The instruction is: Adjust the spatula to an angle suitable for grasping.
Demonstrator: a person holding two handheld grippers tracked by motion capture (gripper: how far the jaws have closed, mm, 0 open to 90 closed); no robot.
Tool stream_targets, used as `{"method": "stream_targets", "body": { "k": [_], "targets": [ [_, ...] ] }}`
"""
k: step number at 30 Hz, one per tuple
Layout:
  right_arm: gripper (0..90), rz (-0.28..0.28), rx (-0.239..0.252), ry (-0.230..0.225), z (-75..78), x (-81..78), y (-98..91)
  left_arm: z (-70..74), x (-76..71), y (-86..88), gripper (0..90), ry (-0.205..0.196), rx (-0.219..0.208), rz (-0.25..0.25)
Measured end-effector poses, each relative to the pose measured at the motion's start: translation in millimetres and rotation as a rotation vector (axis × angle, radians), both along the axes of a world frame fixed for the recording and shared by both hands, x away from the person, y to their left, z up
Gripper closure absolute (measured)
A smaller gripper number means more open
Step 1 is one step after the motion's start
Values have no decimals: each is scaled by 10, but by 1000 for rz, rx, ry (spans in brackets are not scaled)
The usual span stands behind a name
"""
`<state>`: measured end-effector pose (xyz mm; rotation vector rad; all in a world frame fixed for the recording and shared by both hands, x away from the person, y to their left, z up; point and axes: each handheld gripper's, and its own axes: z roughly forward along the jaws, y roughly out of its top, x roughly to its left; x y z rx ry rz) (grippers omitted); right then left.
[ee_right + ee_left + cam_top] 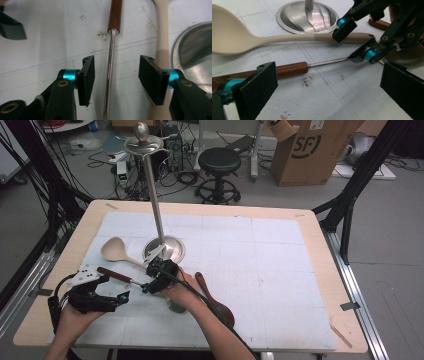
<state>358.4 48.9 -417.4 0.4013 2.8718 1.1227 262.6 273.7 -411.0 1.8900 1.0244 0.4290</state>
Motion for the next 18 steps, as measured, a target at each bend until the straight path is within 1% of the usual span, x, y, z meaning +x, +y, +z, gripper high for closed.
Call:
{"method": "stream_targets", "body": {
  "k": [1, 2, 3, 7, 8, 9, 11, 13, 14, 15, 18],
  "targets": [
    [500, -8, -11, 12, -36, 7, 21, -1, 0, 1, 18, 0, -1, 0],
    [506, -1, -16, 8, -52, 18, 26, -2, 0, 0, 18, 1, -4, 2],
    [517, -6, -25, 18, -68, 15, 36, -2, 0, 1, 18, 1, -4, 2],
    [573, -1, -42, 29, -107, 20, 52, -2, 2, 3, 18, 0, -2, 2],
    [573, -1, -42, 29, -107, 20, 52, -2, 2, 3, 18, 0, -2, 2],
    [607, 6, -52, 25, -121, 21, 58, -3, 3, 3, 18, 0, -3, 2],
    [617, 7, -57, 22, -123, 22, 60, -3, 4, 4, 18, 1, 0, 1],
    [644, 1, -61, 32, -136, 17, 67, -4, 3, 1, 18, -1, -1, 3],
    [654, -2, -67, 28, -134, 12, 68, -5, 3, -1, 18, 0, -2, 4],
    [697, 8, -66, 16, -134, 11, 73, -4, 4, -1, 18, 0, -1, 2],
    [713, 14, -74, 10, -133, 2, 78, -5, 4, -1, 18, 1, -1, 3]
  ]
}}
